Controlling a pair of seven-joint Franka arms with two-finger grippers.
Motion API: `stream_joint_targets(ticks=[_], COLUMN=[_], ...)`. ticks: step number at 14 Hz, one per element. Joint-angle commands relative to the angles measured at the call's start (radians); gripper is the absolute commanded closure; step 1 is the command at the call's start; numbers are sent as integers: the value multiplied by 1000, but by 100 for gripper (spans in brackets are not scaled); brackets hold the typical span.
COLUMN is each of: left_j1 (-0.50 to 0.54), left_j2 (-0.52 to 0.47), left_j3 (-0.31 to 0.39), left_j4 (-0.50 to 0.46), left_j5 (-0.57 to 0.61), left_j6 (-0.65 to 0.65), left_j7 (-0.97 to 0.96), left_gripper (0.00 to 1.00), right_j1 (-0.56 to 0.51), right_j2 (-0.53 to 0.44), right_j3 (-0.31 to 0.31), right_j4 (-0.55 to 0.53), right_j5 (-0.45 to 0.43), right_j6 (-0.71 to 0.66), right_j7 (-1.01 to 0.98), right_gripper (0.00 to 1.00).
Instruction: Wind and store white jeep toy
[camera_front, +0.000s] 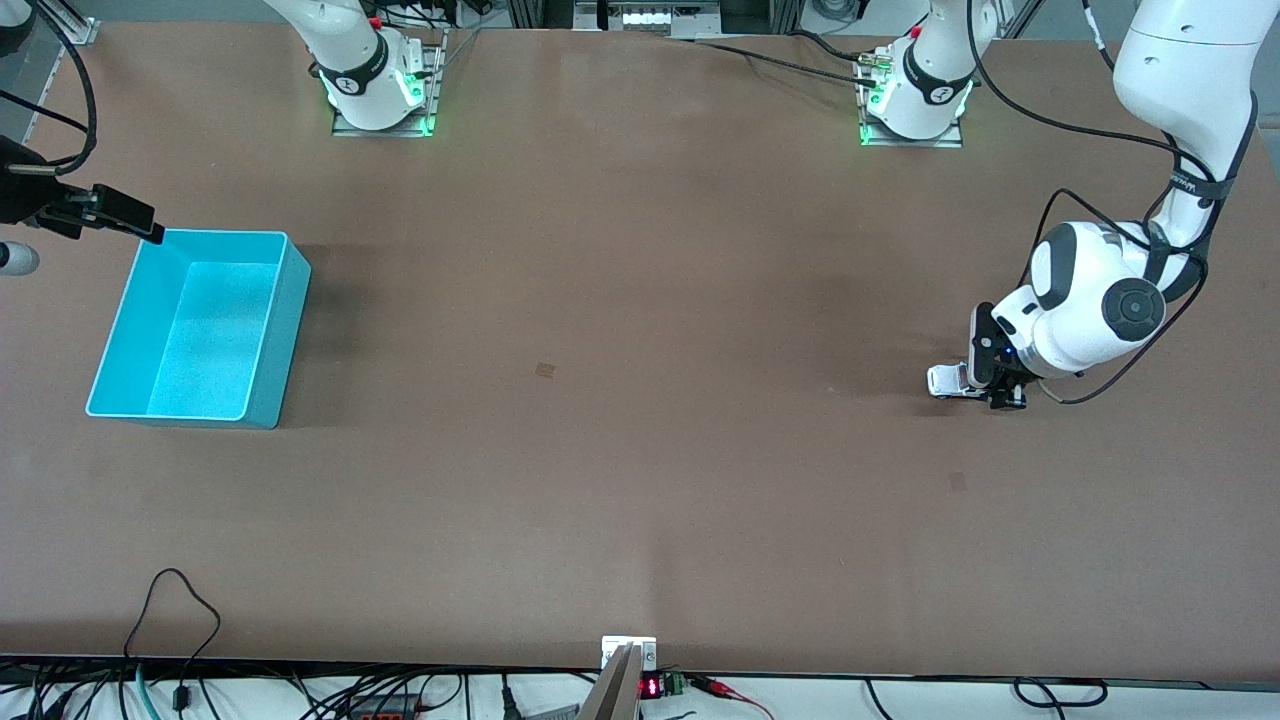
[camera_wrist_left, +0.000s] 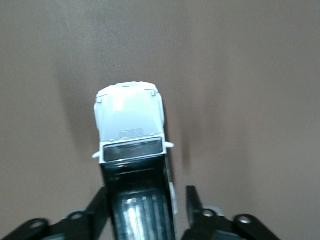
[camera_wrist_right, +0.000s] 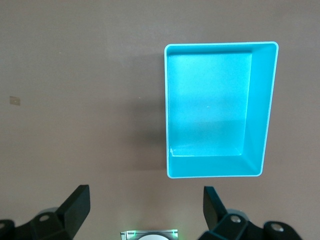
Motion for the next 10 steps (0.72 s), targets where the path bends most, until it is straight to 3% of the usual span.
stream_joint_targets(ticks=[1, 3, 10], left_j1=[13, 13, 13], left_j2=[3, -6, -63], left_j3=[-10, -10, -10], left_j4=[-6, -12, -64], left_j5=[22, 22, 20], left_j6=[12, 9, -3], left_j7=[13, 13, -11], left_gripper=[51, 58, 62], right_j1=[-9, -9, -8], right_j2=[-15, -15, -15], right_j3=[5, 5, 5], right_j4=[-10, -10, -10], right_j5=[14, 14, 14], right_j6=[-8, -8, -9], right_j7=[-20, -20, -20], right_gripper=[0, 0, 0])
